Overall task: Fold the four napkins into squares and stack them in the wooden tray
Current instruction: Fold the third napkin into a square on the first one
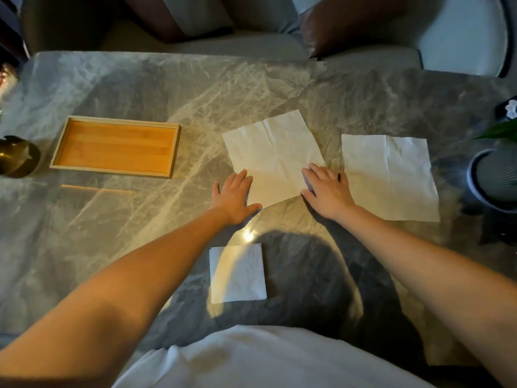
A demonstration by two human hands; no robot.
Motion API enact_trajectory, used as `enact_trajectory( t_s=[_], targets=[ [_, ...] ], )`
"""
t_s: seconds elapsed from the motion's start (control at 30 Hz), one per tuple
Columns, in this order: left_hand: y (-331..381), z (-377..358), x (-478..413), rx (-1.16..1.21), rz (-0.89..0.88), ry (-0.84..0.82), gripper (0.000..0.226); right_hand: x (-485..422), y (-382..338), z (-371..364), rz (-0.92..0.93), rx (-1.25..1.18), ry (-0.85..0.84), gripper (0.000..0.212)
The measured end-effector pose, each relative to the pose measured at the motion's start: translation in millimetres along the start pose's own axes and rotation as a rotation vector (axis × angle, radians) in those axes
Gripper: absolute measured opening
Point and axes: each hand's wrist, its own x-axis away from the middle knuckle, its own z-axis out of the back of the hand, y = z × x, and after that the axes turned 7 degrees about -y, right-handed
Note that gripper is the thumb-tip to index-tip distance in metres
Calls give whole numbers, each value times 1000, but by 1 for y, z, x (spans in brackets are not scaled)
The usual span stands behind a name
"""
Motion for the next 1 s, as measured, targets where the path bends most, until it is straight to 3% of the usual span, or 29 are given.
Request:
enact_trajectory(
  t_s=[0.2, 0.33, 0.47, 0.63, 0.83, 1.0],
  targets=[
    [-19, -1, 16, -114, -74, 63, 80, 38, -4, -18, 143, -42, 117, 43],
    [-40, -2, 30, -210, -137, 156, 63, 59, -3, -31, 316, 69, 86, 43],
    [-54, -5, 41, -178, -197, 186, 46, 64, -11, -30, 291, 48, 108, 48],
    [-56, -10, 50, -118, -187, 140, 46, 56, -26, -22, 296, 75, 24, 54],
    [-59, -13, 59, -61, -182, 110, 55, 50, -39, -33, 213, -59, 109, 20],
    [-67, -13, 62, -52, -198, 94, 67, 44, -43, -31, 116, -391, 155, 6]
  ],
)
